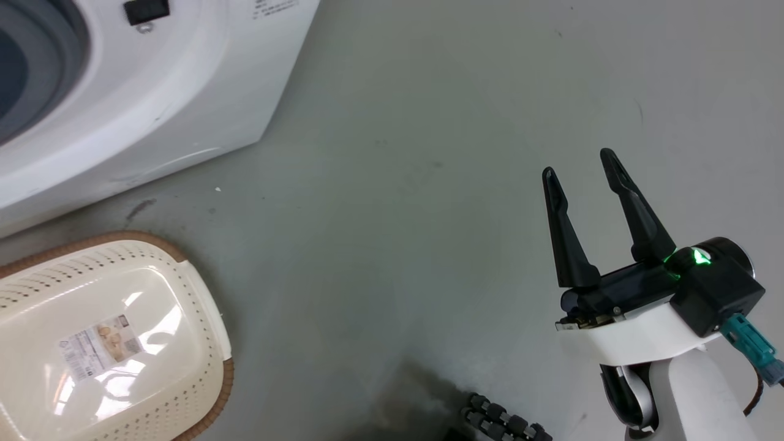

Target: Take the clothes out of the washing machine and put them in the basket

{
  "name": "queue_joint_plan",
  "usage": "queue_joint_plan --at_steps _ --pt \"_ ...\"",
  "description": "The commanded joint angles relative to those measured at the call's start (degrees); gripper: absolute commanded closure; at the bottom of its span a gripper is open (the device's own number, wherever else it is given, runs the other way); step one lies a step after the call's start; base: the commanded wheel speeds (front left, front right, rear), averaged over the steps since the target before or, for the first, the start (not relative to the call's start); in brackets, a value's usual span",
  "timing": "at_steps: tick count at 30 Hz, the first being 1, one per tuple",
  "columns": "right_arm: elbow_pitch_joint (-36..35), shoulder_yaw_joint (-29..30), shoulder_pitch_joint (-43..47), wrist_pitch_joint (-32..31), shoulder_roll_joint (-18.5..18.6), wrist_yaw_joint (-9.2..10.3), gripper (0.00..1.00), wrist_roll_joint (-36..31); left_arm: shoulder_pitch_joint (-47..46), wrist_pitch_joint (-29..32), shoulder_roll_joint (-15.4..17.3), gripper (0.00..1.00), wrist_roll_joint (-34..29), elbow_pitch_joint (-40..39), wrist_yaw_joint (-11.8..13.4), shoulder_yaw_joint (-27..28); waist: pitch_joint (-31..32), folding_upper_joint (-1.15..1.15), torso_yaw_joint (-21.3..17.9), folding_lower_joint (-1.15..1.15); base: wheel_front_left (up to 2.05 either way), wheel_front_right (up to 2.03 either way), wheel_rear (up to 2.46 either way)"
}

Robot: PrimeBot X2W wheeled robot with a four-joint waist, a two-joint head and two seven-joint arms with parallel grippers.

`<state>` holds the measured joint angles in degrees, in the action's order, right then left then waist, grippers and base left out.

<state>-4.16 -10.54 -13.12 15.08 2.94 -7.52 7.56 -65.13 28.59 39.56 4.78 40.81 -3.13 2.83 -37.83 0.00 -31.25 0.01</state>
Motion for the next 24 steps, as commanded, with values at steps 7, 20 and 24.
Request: queue_joint_plan --at_steps 7,20,24 --pt "-0.69 -0.42 0.11 0.09 -0.10 0.06 0.00 1.03 -3.29 10.95 2.45 0.00 -1.53 -1.63 -0.24 -2.05 -3.98 0.00 -1.26 -0.01 0.00 0.00 0.00" --pt "-0.62 -1.65 -1.27 0.09 -0.09 0.06 0.00 1.85 -1.46 10.33 4.16 1.00 -0.70 -5.21 2.75 -0.83 -3.87 0.00 -1.80 -0.01 0.00 0.00 0.00" --pt "-0.25 -1.24 -1.78 0.08 -0.09 0.06 0.00 2.03 -0.56 2.34 3.71 1.00 0.02 -3.71 3.13 -0.30 -2.06 0.00 -1.44 -0.01 0.00 0.00 0.00"
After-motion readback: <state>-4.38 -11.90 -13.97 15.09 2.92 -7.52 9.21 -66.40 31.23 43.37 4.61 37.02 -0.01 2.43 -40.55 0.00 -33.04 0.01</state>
